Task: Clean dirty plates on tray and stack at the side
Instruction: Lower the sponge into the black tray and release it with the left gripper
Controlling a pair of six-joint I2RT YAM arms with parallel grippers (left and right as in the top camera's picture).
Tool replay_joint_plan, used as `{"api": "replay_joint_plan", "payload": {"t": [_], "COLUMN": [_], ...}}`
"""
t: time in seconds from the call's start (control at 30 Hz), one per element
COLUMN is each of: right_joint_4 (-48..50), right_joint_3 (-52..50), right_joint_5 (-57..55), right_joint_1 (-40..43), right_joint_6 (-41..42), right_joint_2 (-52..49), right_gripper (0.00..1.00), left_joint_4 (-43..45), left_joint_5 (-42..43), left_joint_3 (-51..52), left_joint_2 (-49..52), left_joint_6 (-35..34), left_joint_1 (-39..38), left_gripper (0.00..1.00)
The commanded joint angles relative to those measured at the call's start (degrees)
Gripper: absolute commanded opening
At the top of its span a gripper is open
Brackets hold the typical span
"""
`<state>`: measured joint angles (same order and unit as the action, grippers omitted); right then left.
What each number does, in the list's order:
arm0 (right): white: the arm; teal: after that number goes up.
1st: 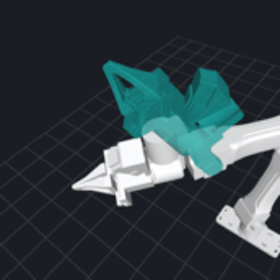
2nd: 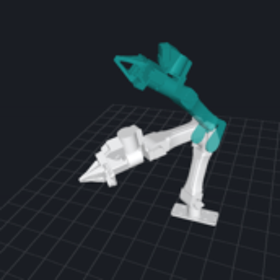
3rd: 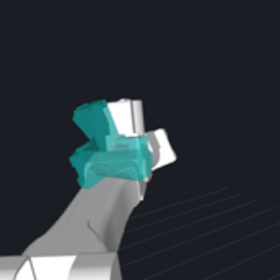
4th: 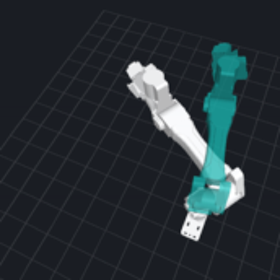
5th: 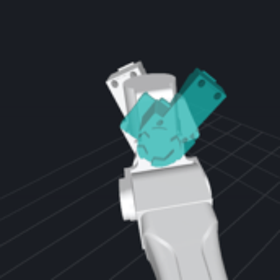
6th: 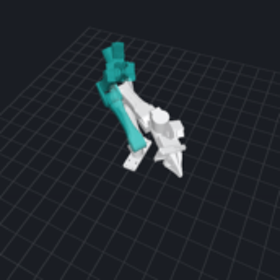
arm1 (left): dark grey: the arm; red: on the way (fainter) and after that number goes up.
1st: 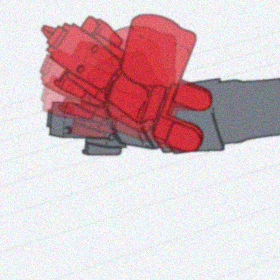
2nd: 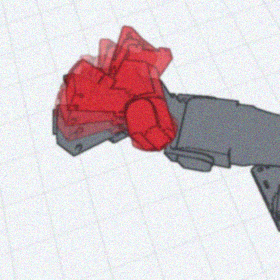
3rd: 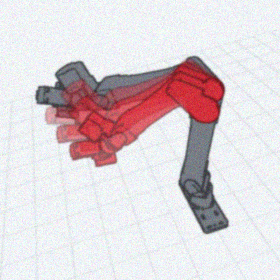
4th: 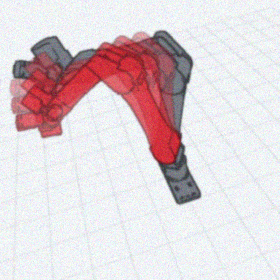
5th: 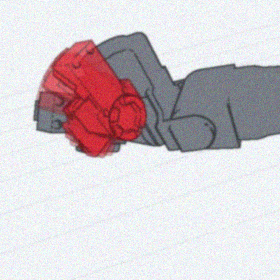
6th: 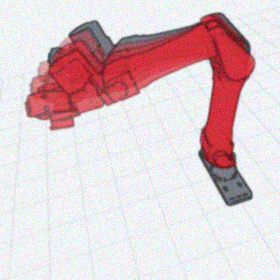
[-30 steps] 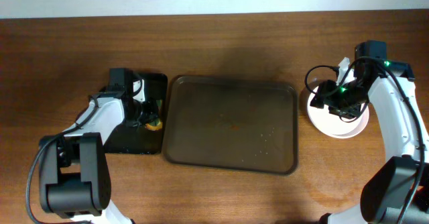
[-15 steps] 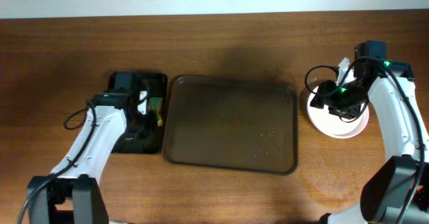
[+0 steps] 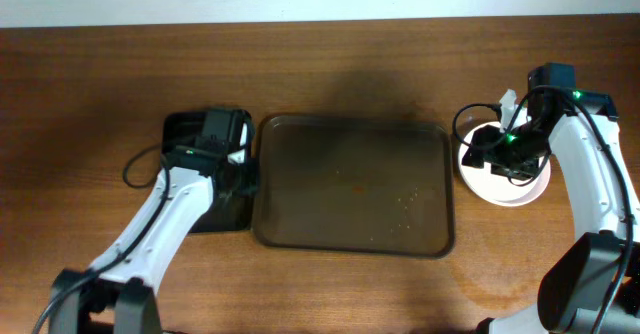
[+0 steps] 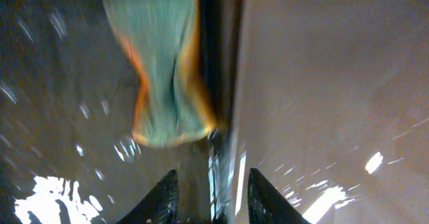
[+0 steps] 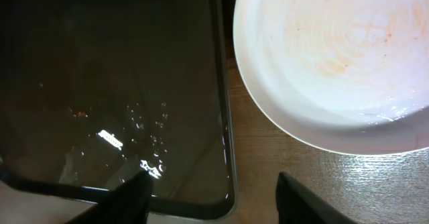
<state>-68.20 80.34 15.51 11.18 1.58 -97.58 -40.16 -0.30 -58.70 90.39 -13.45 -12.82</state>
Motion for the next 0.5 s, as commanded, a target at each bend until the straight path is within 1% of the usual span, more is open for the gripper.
{"api": "replay_joint_plan", "payload": {"t": [0.0, 0.03, 0.07, 0.13, 0.17, 0.3, 0.37, 0.4, 0.47], "right_joint_4": [1.7, 2.3, 2.4, 5.2, 7.4, 14.0, 22.9, 25.7, 31.4], "right_joint_3": [-0.9, -1.5, -2.9, -9.3, -13.3, -19.9, -24.5, -25.8, -26.5], "right_joint_5": [-5.5, -8.0, -8.7, -7.3, -5.6, -5.4, -5.1, -4.6, -4.6], "right_joint_1": [-0.4, -0.7, -0.7, -0.7, -0.7, -0.7, -0.8, -1.0, -3.3], "right_joint_6": [3.2, 3.2, 3.2, 3.2, 3.2, 3.2, 3.2, 3.1, 3.1], "right_joint_2": [-0.2, -0.2, -0.2, -0.2, -0.2, -0.2, -0.2, -0.2, -0.2], "right_gripper": [0.41, 0.27, 0.19, 0.12, 0.11, 0.10, 0.08, 0.07, 0.07], "left_joint_4": [-1.8, -4.9, -7.5, -8.5, -8.4, -8.3, -8.3, -8.3, -8.3], "left_joint_5": [-1.0, -1.0, -1.0, -1.0, -1.0, -1.0, -1.0, -1.0, -1.0], "left_joint_3": [-4.7, -4.7, -4.7, -4.3, -4.3, -4.3, -4.3, -4.3, -4.3], "left_joint_2": [-5.6, -5.9, -5.9, -5.9, -5.9, -5.9, -5.9, -5.9, -5.9], "left_joint_6": [1.3, 1.3, 1.3, 1.3, 1.3, 1.3, 1.3, 1.3, 1.3], "left_joint_1": [0.0, 0.4, 0.6, 0.6, 0.6, 0.6, 0.6, 0.6, 0.6], "left_gripper": [0.25, 0.24, 0.20, 0.19, 0.20, 0.20, 0.20, 0.20, 0.20]}}
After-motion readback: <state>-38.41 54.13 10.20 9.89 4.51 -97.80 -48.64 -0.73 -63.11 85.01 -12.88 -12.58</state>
